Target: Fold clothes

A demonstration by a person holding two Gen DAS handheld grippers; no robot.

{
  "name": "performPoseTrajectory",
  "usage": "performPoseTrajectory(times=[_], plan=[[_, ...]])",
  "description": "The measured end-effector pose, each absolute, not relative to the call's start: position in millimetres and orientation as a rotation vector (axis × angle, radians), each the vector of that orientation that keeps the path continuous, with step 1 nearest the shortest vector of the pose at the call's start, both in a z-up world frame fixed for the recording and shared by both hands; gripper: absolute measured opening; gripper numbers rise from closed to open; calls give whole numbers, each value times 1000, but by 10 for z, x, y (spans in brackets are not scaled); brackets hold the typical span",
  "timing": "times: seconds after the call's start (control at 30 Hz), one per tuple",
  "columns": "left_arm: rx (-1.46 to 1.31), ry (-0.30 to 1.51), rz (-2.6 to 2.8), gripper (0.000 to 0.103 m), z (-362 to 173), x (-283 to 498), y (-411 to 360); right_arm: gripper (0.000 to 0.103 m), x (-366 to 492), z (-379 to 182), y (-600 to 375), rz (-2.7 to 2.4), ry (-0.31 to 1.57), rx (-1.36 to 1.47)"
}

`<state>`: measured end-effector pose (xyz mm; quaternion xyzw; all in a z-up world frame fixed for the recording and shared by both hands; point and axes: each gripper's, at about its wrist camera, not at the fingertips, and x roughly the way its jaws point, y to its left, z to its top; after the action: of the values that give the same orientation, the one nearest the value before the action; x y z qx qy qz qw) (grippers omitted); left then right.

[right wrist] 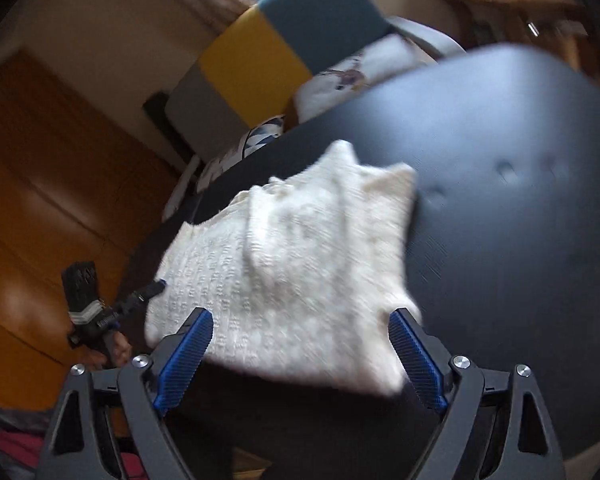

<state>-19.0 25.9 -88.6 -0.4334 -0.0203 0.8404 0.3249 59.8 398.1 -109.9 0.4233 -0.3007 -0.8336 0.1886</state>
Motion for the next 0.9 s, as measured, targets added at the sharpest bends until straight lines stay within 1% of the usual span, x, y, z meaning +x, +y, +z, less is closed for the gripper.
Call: performPoseTrajectory(times=[0.07,0.17,0.23,0.33,0.43,0.47,0.53,0.7,0.8,0.9], plan=[[-1114,59,2123,13,-923,-126,690,90,569,-1241,4103,-2288,-929,1179],[-1188,176,2087,13,-1121,-138,993,90,397,-1422,4091,-2194,-967,1173],[-1267,158,2062,13,-1274,-162,961,90,278,-1515,4029,-2100,-971,1182],[-1322,79,2039,13,-1391,-108,787,91,290,-1558,3847,-1917,-884,1233],[-1352,114,2038,13,-1348,-16,712,91,325,-1589,3656,-1730,-786,1278],[-1362,121,2025,13,-1308,-4,730,91,336,-1619,3599,-1719,-729,1335],[-1364,139,2000,12,-1215,12,779,91,363,-1675,3577,-1707,-714,1377],[-1210,192,1924,13,-968,-167,1289,91,392,-1677,3498,-1766,-725,1352],[-1237,243,1874,13,-1100,-397,1612,91,433,-1689,3362,-1767,-688,1339],[-1270,201,1849,12,-1253,-670,1837,91,457,-1695,3295,-1761,-637,1340]])
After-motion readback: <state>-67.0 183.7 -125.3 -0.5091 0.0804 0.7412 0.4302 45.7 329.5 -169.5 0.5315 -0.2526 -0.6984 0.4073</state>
